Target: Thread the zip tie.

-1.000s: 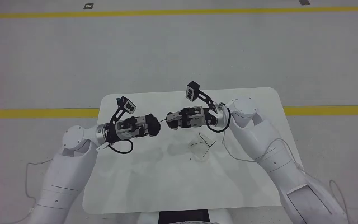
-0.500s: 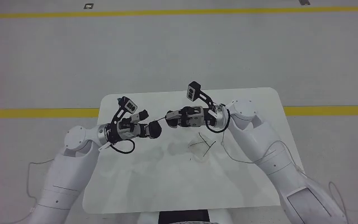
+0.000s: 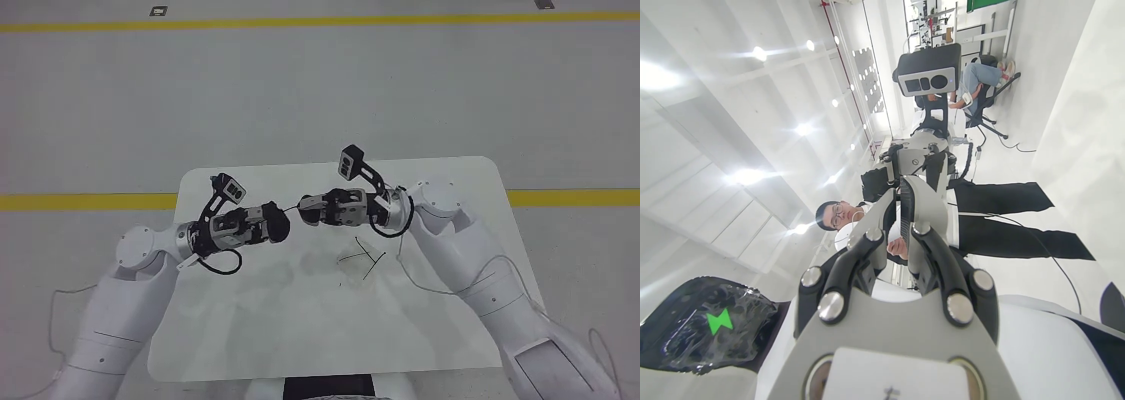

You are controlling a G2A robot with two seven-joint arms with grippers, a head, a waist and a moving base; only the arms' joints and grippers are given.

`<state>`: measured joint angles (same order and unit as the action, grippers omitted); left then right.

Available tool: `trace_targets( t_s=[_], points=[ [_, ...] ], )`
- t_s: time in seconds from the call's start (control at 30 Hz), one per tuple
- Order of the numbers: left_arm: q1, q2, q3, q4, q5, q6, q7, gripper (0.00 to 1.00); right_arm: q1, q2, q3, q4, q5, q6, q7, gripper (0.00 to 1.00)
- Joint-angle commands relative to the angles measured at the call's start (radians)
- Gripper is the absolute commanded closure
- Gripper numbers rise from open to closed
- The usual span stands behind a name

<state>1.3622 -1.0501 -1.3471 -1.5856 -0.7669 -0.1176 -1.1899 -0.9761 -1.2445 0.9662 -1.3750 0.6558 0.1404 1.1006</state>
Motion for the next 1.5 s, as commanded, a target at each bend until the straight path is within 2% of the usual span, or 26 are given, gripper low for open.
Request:
trace_targets(
  t_s=[0.0, 0.27, 0.77, 1.47],
  points=[
    [-0.001, 0.001, 0.001, 0.001, 0.0, 0.0, 0.002, 0.64, 0.001, 0.0, 0.0, -0.001, -0.004, 0.002, 0.0, 1.0],
    [-0.001, 0.004, 0.007, 0.005, 0.002, 0.002, 0.015, 0.66, 0.001, 0.004, -0.002, -0.009, -0.031, 0.012, 0.005, 1.0],
    [-0.005, 0.009, 0.017, 0.011, -0.002, 0.003, 0.017, 0.76, -0.001, 0.004, -0.01, -0.014, -0.038, 0.018, -0.002, 1.0],
    [-0.015, 0.014, 0.037, 0.019, -0.005, -0.005, 0.029, 0.82, 0.003, 0.0, -0.027, -0.015, -0.033, 0.018, -0.002, 1.0]
  ],
)
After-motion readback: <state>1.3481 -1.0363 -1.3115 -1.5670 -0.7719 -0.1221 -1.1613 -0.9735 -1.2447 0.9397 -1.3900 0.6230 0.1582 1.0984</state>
